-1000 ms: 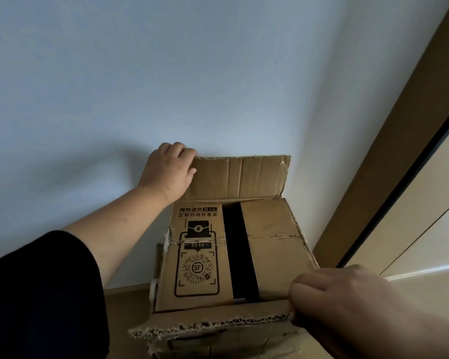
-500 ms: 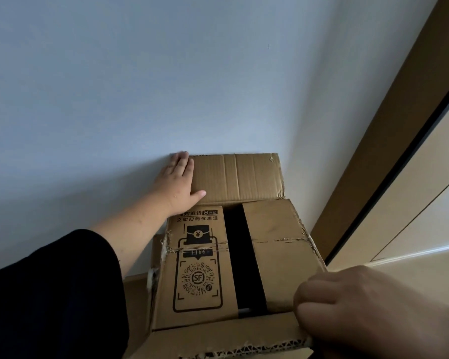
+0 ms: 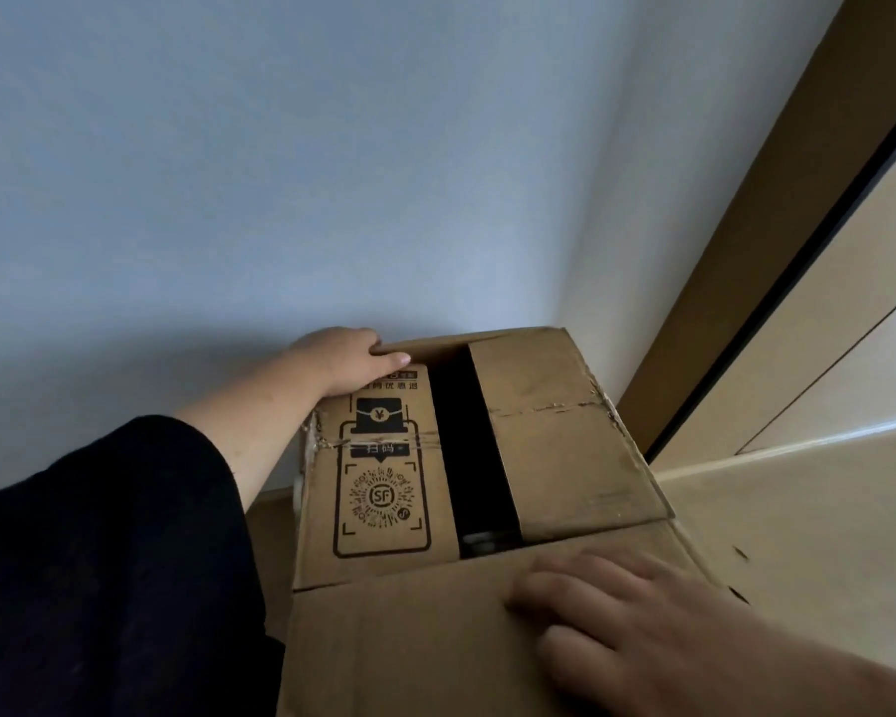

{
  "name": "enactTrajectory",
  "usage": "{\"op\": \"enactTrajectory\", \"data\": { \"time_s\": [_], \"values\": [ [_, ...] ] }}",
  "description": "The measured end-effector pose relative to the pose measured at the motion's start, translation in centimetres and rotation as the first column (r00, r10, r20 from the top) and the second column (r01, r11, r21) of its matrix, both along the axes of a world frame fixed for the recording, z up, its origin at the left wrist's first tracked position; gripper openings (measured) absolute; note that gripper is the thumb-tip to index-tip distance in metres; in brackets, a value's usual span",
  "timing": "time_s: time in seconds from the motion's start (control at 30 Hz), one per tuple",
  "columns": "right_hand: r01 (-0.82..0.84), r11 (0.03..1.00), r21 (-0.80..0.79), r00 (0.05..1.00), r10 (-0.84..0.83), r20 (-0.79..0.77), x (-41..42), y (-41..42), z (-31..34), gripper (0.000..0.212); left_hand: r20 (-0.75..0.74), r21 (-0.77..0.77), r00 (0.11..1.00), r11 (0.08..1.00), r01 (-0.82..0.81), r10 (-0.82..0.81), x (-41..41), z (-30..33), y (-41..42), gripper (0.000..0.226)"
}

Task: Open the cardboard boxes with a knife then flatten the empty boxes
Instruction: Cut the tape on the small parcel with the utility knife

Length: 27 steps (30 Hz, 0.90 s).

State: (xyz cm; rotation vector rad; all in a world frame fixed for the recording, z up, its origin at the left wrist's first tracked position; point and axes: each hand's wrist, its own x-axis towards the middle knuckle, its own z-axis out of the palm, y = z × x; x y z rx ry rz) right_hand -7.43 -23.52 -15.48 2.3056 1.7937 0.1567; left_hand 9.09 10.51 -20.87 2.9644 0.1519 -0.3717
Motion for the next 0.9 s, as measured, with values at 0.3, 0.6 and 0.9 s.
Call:
{"op": "enactTrajectory", "data": {
  "time_s": [0.3, 0.6, 0.9],
  "values": [
    [0.045, 0.998, 0.044, 0.997, -0.048, 0.055, 1.2, -1.0, -5.5, 0.065, 0.070, 0.096, 0.997, 0.995, 0.031, -0.038, -0.3, 0.1, -1.2, 0.069],
    [0.060, 0.996, 0.059, 0.998, -0.058, -0.024, 2.3, -0.7, -6.3, 0.068, 0.108, 0.235, 0.984, 0.965, 0.116, -0.144, -1.2, 0.0, -3.4, 0.096],
    [0.122, 0.986, -0.114, 0.976, -0.140, -0.166, 7.6, 1.0, -3.3, 0.077, 0.113, 0.133, 0.931, 0.934, 0.331, -0.346, -2.9, 0.7, -4.0, 0.077]
  ]
}}
